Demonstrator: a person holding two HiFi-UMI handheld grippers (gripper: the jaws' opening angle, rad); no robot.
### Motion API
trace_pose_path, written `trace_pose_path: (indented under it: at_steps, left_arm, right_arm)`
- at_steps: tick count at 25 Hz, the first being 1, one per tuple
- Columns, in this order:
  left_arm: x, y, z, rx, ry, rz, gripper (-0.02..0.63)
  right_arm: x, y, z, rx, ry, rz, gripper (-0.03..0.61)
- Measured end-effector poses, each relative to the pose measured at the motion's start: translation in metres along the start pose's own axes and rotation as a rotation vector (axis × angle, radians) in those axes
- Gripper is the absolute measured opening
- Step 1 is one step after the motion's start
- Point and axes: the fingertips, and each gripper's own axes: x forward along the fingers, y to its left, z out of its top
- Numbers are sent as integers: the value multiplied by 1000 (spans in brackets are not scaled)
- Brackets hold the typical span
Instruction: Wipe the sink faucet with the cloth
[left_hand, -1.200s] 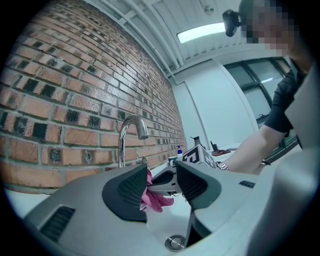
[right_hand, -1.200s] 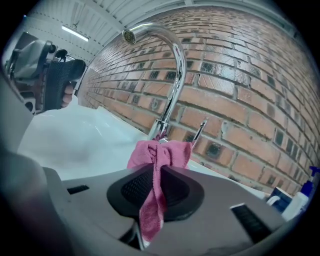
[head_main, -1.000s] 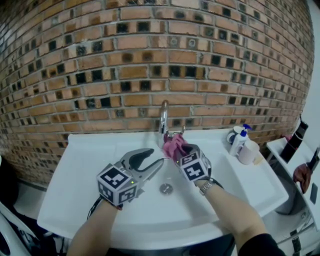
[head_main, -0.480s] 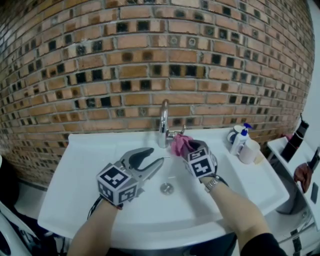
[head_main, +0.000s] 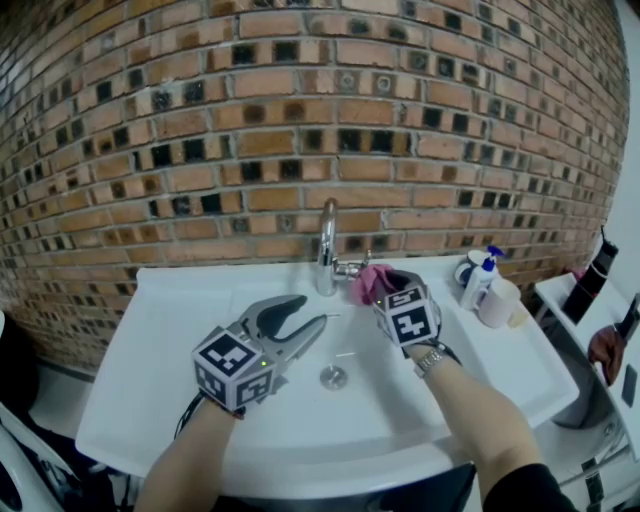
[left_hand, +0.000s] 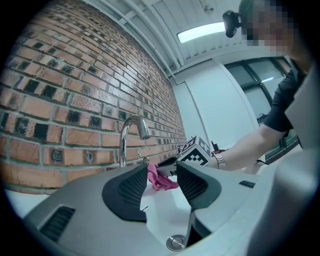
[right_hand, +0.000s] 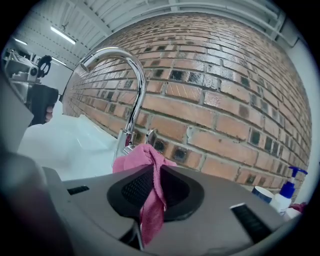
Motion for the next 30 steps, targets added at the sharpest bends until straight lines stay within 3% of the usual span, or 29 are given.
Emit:
trace_pose_path:
  at_steps: [15,30]
  left_arm:
    - [-1,2,1,1,2,7,193]
    - [0,2,0,0,2,9,192]
  right_arm:
    - [3,-28,30,32,-35,-66,44]
    - [-8,-31,59,5,-88,-76,43]
